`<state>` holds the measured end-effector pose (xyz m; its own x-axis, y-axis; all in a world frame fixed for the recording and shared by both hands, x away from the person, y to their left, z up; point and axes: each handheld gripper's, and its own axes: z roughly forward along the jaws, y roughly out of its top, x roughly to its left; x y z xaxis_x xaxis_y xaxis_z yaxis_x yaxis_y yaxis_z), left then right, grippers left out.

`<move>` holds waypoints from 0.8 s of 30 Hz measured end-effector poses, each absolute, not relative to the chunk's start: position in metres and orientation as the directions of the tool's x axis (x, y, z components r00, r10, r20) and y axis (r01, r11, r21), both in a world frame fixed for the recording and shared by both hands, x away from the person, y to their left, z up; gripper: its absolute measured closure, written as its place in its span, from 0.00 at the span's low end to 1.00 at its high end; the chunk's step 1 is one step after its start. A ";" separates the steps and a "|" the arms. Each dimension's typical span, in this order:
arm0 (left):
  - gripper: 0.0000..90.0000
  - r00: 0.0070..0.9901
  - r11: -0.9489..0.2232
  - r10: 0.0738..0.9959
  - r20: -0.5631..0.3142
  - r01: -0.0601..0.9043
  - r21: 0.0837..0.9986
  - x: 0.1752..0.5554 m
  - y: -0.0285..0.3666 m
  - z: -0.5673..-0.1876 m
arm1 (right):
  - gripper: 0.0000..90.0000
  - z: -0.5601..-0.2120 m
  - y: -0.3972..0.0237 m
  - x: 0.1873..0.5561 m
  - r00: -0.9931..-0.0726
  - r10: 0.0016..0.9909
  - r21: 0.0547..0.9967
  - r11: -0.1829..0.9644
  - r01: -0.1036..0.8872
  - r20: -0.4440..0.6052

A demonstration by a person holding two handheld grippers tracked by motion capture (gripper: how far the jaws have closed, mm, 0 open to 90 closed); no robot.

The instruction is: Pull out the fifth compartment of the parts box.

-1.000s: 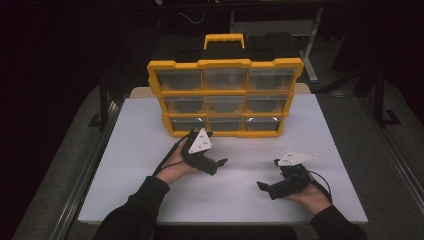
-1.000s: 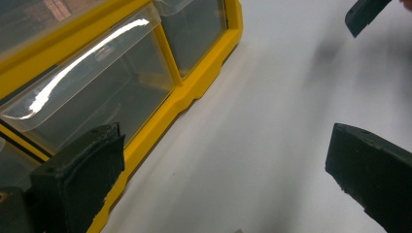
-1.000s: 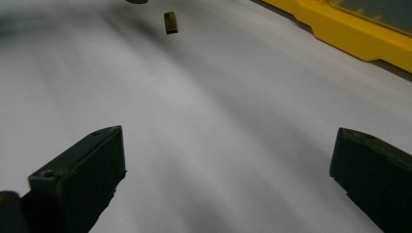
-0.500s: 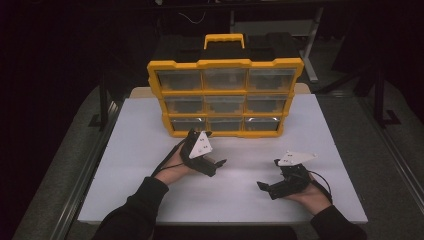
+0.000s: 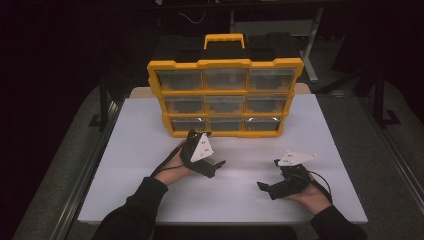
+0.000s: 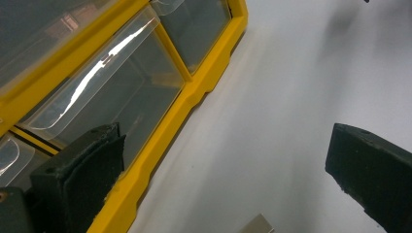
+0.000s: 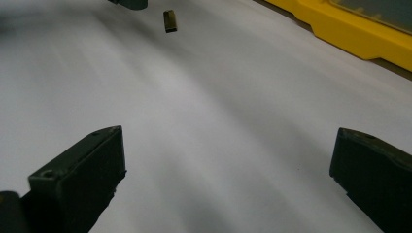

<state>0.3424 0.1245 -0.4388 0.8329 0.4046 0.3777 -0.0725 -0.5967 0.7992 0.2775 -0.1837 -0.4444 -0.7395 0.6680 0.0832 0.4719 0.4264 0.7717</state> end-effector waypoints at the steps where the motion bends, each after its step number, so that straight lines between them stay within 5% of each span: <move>1: 0.00 0.832 -0.599 0.403 0.382 -0.075 0.797 0.342 0.124 -0.439 | 0.00 -0.444 -0.184 0.277 -0.740 0.668 0.772 0.426 0.472 0.084; 24: 0.00 0.786 -0.635 0.393 0.478 -0.144 0.759 0.338 0.126 -0.439 | 0.00 -0.444 -0.183 0.277 -0.744 0.664 0.771 0.434 0.467 0.077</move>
